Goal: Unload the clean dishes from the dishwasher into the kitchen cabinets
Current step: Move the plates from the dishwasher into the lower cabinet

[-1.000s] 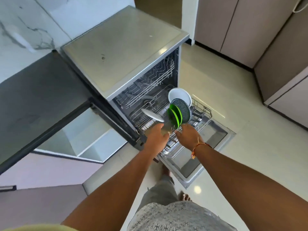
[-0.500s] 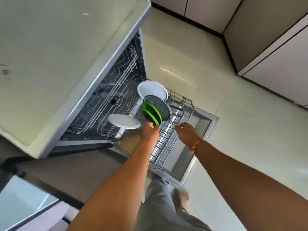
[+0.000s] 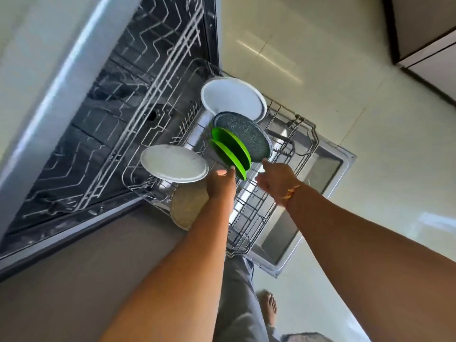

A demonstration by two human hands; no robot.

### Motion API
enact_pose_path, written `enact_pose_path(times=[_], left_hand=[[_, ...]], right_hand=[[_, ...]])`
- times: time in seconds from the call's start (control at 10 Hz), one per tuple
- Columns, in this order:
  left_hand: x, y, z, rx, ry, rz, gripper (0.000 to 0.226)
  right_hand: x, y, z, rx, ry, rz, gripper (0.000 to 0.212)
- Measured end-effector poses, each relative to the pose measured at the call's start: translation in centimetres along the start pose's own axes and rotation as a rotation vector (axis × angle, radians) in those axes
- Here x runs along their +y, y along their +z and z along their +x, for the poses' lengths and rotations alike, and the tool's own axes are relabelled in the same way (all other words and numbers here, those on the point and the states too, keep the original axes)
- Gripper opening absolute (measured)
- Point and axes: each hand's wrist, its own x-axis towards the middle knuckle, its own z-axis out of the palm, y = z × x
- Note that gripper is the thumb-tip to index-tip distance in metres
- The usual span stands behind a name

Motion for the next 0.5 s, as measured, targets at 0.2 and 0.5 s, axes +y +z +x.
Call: enact_pose_path(times=[0.2,0.5], left_hand=[[1.9,2.8,4.3,-0.023,0.061,0.033,0.04],[1.3,4.8,6.9,0.044,0.057,0.038,0.025]], right_hand=[[-1.2,2.3,7.9,-0.014,0.002,0.351,0.069],[-0.7,4.8,9.9,0.053,0.092,0.453,0.059]])
